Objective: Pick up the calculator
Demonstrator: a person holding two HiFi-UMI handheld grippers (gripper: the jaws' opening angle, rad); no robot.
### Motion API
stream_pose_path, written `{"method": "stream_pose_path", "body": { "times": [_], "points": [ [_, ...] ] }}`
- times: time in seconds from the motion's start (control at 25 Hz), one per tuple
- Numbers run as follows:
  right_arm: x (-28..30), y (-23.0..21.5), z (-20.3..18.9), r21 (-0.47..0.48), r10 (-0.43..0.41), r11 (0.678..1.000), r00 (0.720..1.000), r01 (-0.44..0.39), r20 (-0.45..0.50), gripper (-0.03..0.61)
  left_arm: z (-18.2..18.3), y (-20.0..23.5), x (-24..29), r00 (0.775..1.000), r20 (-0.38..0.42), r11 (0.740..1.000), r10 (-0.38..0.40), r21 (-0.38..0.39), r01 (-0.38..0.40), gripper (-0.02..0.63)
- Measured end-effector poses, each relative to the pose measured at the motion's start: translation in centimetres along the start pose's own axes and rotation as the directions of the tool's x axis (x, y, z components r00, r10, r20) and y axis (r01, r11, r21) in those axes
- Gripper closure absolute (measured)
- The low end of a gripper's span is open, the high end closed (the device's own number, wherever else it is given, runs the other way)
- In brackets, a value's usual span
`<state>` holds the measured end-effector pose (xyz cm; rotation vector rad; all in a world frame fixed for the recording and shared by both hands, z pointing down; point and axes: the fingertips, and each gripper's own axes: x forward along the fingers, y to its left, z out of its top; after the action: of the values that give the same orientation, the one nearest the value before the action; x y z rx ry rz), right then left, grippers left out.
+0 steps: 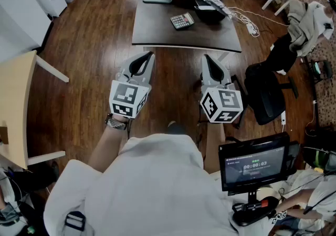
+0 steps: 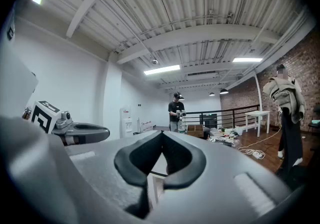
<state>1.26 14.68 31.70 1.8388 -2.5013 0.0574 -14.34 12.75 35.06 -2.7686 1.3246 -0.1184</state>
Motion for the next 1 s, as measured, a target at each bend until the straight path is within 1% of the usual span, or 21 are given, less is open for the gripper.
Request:
{"method": "stream_pose_path", "body": {
  "times": [0.28,0.44,0.64,0.84,1.0],
  "points": [
    [1.5,0.5,-0.6,0.016,0.014,1.0,1.0,-0.014,-0.01,0.577,-1.2,0.0,0.9,0.999,-0.029,0.999,-0.032,-0.013,0.032,0.607],
    [2.7,-0.4,-1.6,0.034,0.023,0.999,0.999,-0.022,-0.027,0.577,-1.8,-0.2,2.0,0.998,-0.044,0.999,-0.044,-0.013,0.043,0.607],
    [6.3,-3.1,-2.2,0.046,0.026,0.999,0.999,-0.024,-0.034,0.577,-3.0,0.7,6.2,0.996,-0.069,0.998,-0.054,-0.027,0.052,0.607],
    [9.5,-6.5,-2.2,0.064,0.025,0.998,0.999,-0.022,-0.034,0.577,-2.9,1.3,10.7,0.995,-0.079,0.998,-0.061,-0.027,0.059,0.607],
    [13.3,-9.6,-2.4,0.081,0.035,0.996,0.998,-0.031,-0.046,0.577,-3.2,2.2,15.1,0.993,-0.098,0.998,-0.059,-0.026,0.057,0.607]
  ]
}}
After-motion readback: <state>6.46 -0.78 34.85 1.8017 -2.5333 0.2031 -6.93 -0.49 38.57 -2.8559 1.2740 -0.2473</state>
